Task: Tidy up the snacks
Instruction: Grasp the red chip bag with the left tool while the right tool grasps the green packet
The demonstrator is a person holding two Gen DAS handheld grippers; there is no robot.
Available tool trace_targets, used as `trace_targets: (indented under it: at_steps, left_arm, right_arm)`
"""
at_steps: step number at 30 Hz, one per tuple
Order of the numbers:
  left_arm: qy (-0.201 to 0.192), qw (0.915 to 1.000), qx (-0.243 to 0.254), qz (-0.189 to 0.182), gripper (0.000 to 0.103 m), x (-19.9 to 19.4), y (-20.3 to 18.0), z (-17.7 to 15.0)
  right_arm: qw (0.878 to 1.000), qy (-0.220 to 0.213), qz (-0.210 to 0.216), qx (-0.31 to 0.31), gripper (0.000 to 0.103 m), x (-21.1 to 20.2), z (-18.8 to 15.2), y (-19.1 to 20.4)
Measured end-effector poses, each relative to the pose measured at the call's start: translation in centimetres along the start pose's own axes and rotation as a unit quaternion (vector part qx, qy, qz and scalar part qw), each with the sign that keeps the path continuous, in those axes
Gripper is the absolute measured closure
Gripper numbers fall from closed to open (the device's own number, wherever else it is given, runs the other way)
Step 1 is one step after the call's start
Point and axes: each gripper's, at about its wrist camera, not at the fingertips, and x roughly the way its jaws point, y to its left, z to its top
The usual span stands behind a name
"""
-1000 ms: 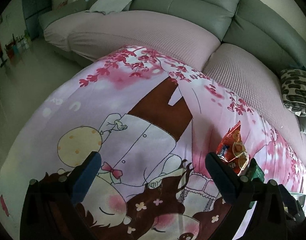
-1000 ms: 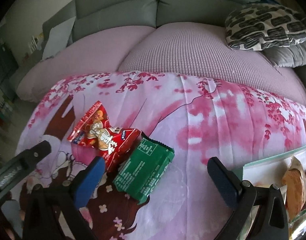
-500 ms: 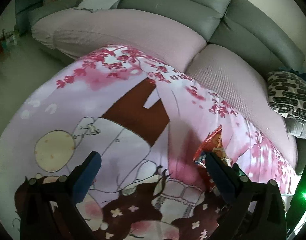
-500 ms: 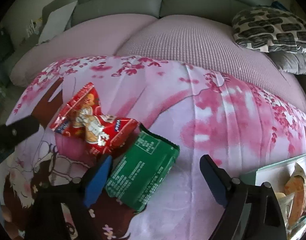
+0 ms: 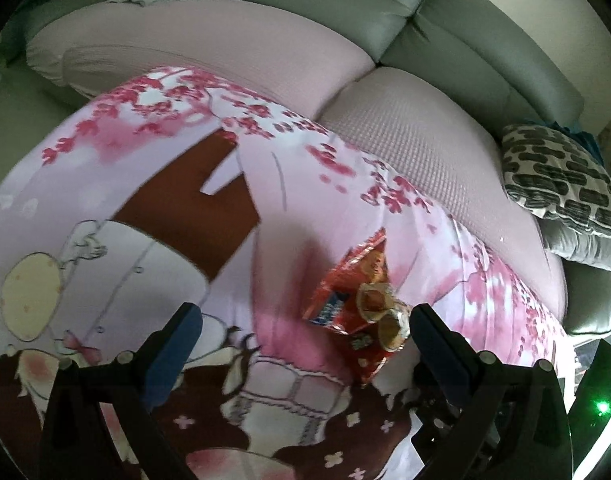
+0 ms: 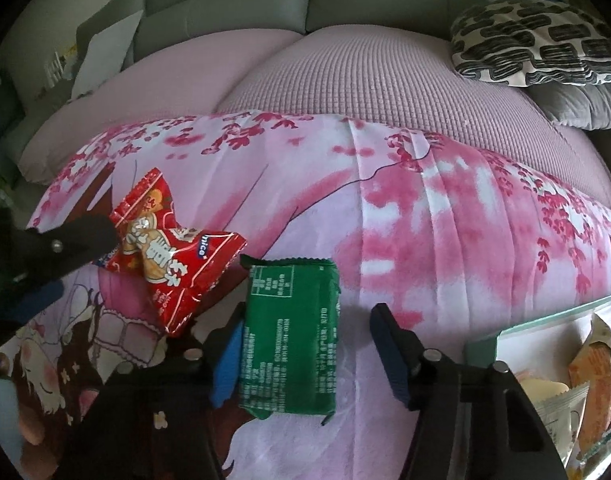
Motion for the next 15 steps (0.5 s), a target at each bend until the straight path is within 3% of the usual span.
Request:
trace_targets:
  at_steps: [4,9,15]
  left_arm:
    - [0.004,1.0,0.006,-0.004,0.0,0.8,-1.1,-0.1]
    - [0.01,0.9998,0.019,-0.004,0.001,1.9,-2.2,-0.5]
    - [0.014,0.9998,0.013,-0.008,0.028,2.4,-2.6,-0.7]
  right_arm:
    - [1.0,-0.001,-0.002,0.002,0.058,0.2,0.0,-0.4]
    - [1.0,-0.001,0.0,0.0,0.06,-0.1,-0.1,-0.5]
    - [1.0,-0.001,0.002,0.001,0.06,-0.4,-0.3,-0.6]
